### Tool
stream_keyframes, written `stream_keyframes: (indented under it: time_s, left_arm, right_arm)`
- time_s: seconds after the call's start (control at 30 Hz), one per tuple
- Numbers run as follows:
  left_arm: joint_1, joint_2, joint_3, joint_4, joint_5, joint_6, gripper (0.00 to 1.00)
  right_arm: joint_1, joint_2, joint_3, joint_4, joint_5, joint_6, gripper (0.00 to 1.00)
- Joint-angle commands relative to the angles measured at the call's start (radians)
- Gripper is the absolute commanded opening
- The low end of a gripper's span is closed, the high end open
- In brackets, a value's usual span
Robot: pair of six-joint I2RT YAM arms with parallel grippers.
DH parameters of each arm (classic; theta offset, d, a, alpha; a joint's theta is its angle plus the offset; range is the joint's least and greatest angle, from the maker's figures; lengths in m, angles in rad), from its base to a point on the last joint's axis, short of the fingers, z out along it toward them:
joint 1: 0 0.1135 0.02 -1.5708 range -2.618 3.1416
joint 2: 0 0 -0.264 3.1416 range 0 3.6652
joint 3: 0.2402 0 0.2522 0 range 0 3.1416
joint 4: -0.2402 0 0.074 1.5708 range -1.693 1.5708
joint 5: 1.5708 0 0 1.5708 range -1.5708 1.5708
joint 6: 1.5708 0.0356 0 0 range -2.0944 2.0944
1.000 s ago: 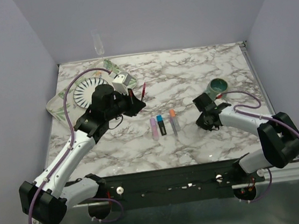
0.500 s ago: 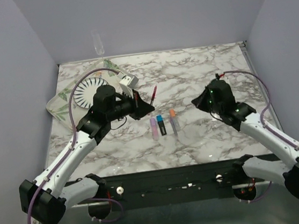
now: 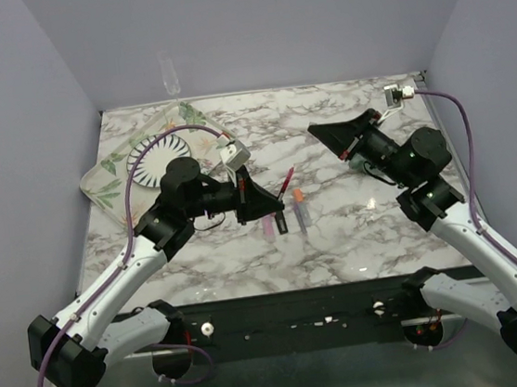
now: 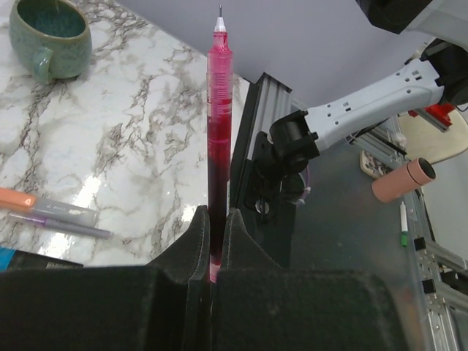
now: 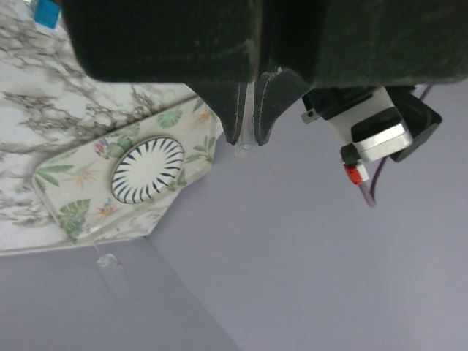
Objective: Insert the pens into the pen caps
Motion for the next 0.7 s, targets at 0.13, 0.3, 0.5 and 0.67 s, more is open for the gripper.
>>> stream_keyframes:
  time_s: [0.13,0.3,0.5,0.67]
  left_arm:
    - [-0.002,-0.022,-0.01,0.052,0.05,-0.019,0.0]
    - [-0.001,-0.025,-0.009,0.046,0.037,-0.019,0.0]
    - [-0.001,-0.021,-0.003,0.029,0.022,-0.019,0.0]
    - [-0.001,-0.024,-0.003,0.026,0.014,-0.018,0.0]
  right_arm:
    - [0.073,0.032,-0.037,0.237,-0.081,0.101,0.01]
    - [0.129,0.049,-0.051,0.281,-0.036,0.092,0.01]
    - [0.17,0.041,-0.076,0.298,-0.006,0.092,0.01]
    - [0.175,0.012,-0.094,0.271,0.014,0.075,0.01]
